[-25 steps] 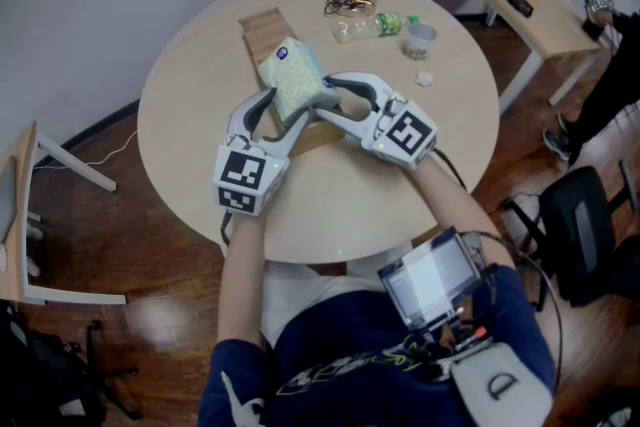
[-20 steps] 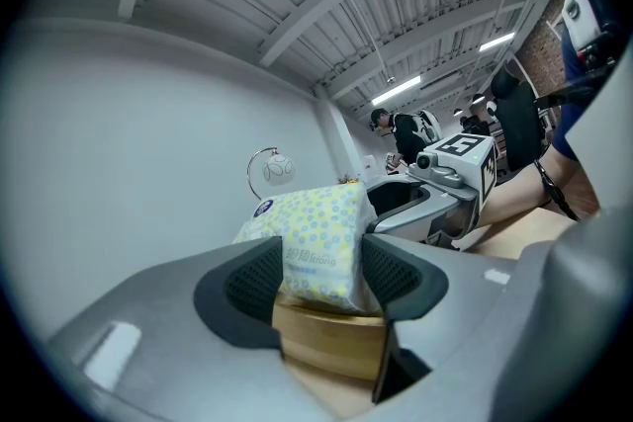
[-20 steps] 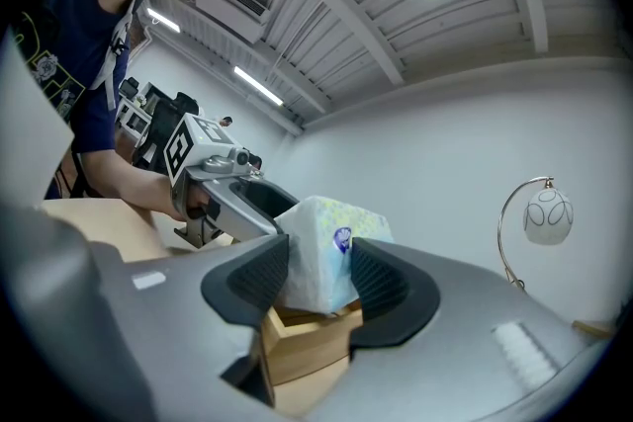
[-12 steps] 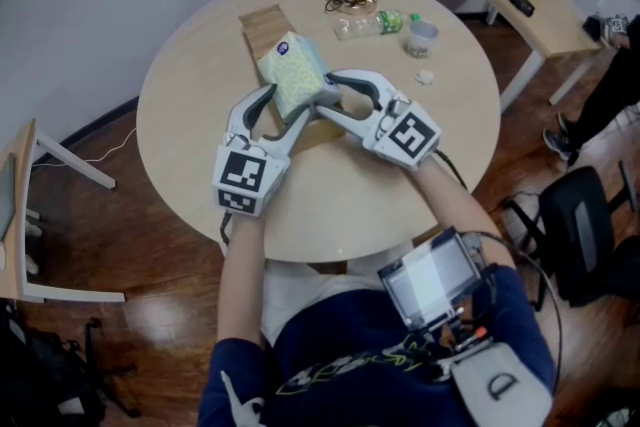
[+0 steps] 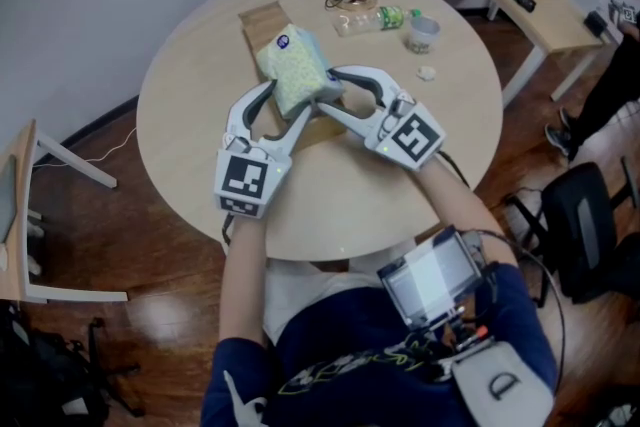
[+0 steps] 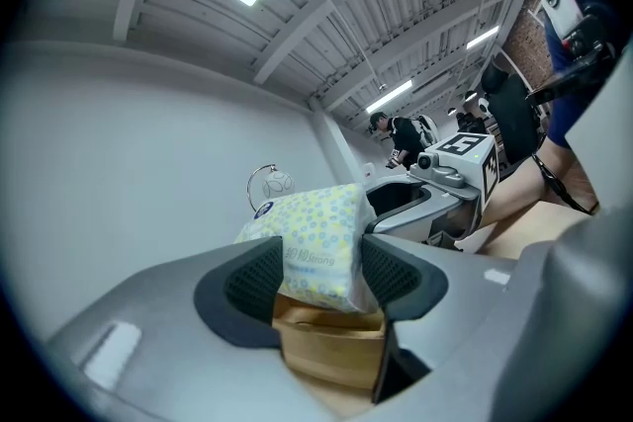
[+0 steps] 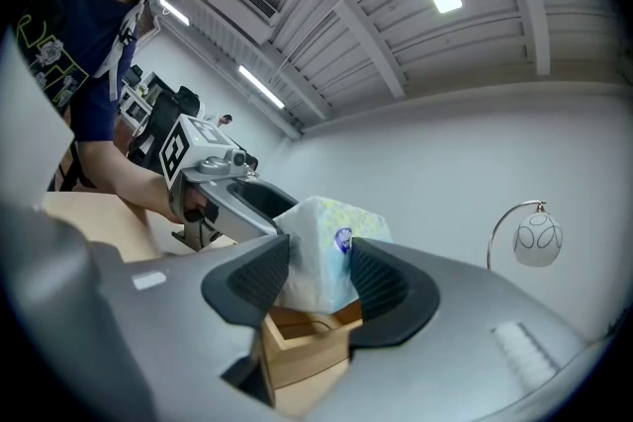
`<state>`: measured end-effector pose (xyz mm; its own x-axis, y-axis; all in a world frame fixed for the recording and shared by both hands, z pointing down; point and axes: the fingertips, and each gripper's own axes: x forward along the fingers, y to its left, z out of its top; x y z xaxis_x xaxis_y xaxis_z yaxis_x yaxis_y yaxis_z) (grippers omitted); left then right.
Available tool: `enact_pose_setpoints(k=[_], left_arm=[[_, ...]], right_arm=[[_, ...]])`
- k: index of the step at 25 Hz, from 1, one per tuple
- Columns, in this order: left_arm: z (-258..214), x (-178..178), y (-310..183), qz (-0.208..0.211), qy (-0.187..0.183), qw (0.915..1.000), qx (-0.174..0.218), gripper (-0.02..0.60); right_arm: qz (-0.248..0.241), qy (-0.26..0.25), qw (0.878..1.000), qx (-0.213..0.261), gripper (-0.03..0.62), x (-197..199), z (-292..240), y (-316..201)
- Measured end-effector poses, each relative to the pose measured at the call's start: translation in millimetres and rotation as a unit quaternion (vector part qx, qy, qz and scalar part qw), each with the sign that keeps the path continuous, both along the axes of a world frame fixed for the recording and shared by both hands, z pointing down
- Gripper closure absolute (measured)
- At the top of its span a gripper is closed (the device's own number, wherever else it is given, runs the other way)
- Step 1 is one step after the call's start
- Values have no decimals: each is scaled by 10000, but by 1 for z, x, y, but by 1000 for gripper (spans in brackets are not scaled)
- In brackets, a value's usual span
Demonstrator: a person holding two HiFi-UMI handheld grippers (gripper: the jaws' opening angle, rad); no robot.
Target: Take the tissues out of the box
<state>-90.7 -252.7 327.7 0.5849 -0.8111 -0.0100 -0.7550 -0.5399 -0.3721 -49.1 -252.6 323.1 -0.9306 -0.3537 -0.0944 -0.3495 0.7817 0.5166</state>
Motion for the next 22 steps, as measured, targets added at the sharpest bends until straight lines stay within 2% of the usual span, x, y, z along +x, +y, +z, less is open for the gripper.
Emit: enact_pose_setpoints(k=[7, 10, 13, 18, 20, 22], left_arm=[[-2, 2, 3, 54, 116, 9999, 34, 322], [-5, 3, 6, 64, 106, 9998, 153, 322], [-9, 5, 9, 110, 269, 9994, 192, 325], [-14, 5, 11, 342, 259, 9986, 315, 325], [-19, 6, 11, 465, 271, 9978, 400, 327], [-23, 9, 7, 534, 96, 9978, 393, 327]], right_arm=[[62, 168, 9994, 302, 408, 1, -2, 4], [51, 70, 9991, 409, 408, 2, -5, 8], [63, 41, 9988, 478, 408, 4, -8, 11], [232, 272, 9970, 686, 410, 6, -6, 12], [287, 207, 9967, 736, 411, 7, -9, 13], [382, 83, 9962, 777, 411, 10, -13, 11]])
